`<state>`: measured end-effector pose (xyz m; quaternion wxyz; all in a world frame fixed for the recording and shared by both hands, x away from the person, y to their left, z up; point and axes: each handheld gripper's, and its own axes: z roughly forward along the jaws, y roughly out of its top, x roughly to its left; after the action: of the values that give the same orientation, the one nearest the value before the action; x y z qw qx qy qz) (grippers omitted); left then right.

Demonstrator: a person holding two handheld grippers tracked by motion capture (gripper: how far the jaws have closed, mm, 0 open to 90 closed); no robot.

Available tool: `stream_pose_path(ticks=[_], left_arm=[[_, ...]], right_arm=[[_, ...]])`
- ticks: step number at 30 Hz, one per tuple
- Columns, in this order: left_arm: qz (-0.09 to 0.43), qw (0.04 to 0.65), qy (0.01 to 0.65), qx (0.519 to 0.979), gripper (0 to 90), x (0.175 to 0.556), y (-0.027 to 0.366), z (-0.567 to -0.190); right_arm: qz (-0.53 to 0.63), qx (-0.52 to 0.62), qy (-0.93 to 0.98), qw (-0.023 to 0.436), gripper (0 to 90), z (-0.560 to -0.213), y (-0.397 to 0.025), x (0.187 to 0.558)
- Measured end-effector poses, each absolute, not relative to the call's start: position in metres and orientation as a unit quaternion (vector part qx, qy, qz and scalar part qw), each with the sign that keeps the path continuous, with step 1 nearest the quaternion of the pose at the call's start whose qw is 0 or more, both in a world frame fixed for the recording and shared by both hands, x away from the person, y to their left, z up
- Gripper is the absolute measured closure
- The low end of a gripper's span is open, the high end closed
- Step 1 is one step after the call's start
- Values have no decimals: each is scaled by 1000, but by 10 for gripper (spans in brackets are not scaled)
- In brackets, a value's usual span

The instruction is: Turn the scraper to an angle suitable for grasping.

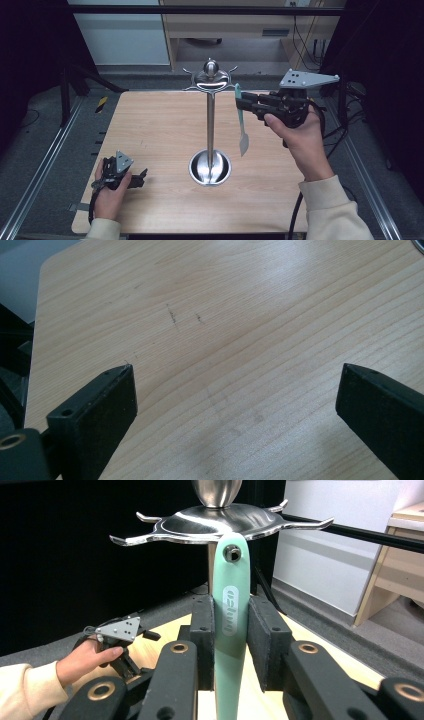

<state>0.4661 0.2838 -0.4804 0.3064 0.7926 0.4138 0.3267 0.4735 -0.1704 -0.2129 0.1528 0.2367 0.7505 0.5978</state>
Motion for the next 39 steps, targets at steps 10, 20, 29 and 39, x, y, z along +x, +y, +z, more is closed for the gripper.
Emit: stream_pose_path(ticks=[10, 20, 29, 39], left_arm=[[327, 306, 413, 793, 29, 466, 283, -480], [327, 306, 413, 793, 29, 466, 283, -481], [326, 305, 413, 794, 29, 466, 283, -481], [326, 305, 413, 794, 29, 466, 283, -481]], right_arm=[[598, 238, 750, 153, 742, -214, -168, 475], [600, 237, 748, 155, 742, -216, -168, 475], [594, 236, 750, 169, 740, -216, -167, 472], [592, 237, 751, 172, 739, -216, -166, 472]])
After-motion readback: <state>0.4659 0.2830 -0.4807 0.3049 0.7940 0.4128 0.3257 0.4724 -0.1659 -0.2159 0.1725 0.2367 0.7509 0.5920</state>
